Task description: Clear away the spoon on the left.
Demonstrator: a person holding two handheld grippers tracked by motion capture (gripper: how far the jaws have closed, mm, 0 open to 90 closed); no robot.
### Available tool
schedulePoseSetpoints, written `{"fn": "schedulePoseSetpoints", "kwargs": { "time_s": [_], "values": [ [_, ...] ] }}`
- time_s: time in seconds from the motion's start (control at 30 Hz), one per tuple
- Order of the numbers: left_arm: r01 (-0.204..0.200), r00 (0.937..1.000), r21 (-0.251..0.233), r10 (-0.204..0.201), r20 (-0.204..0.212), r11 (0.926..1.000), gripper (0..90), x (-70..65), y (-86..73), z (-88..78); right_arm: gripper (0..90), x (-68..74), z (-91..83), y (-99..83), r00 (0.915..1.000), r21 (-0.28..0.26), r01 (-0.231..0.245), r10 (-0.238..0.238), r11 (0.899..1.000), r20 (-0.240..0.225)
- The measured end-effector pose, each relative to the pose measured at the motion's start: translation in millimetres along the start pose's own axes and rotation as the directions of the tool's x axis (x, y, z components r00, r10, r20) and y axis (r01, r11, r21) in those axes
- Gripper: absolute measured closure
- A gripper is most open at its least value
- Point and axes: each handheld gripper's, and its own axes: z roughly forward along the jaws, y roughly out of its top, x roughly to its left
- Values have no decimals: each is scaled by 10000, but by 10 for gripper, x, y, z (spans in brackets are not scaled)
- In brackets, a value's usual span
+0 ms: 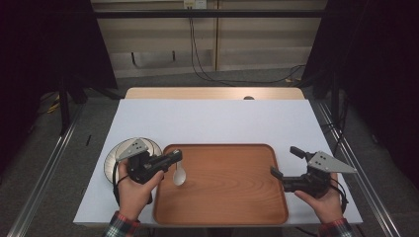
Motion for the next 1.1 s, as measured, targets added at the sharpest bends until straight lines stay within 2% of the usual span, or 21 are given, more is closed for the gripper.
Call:
{"fn": "schedulePoseSetpoints", "kwargs": {
  "time_s": [0.07, 0.17, 0.53, 0.83, 1.1],
  "values": [
    [6, 10000, 98, -6, -63, 10000, 853, -10, -10, -9, 35, -1, 0, 0, 10000, -5, -5, 5, 10000, -2],
    [29, 9997, 97, -32, 246, 9999, 853, -14, -32, -4, 35, -2, -4, 0, 10000, 11, 10, -10, 10000, -8],
    [20, 9986, 290, -35, 529, 9996, 853, -44, -92, 11, 35, 3, 0, 0, 10000, 12, 40, -40, 10000, 4],
    [120, 9985, 441, -143, 526, 9990, 852, -19, -153, 42, 35, -1, 1, 0, 10000, 47, 26, -26, 10000, -31],
    [183, 9978, 386, -207, 630, 9991, 850, -1, -163, 63, 35, -1, -2, -7, 10000, 73, 39, -39, 10000, -2]
  ]
}}
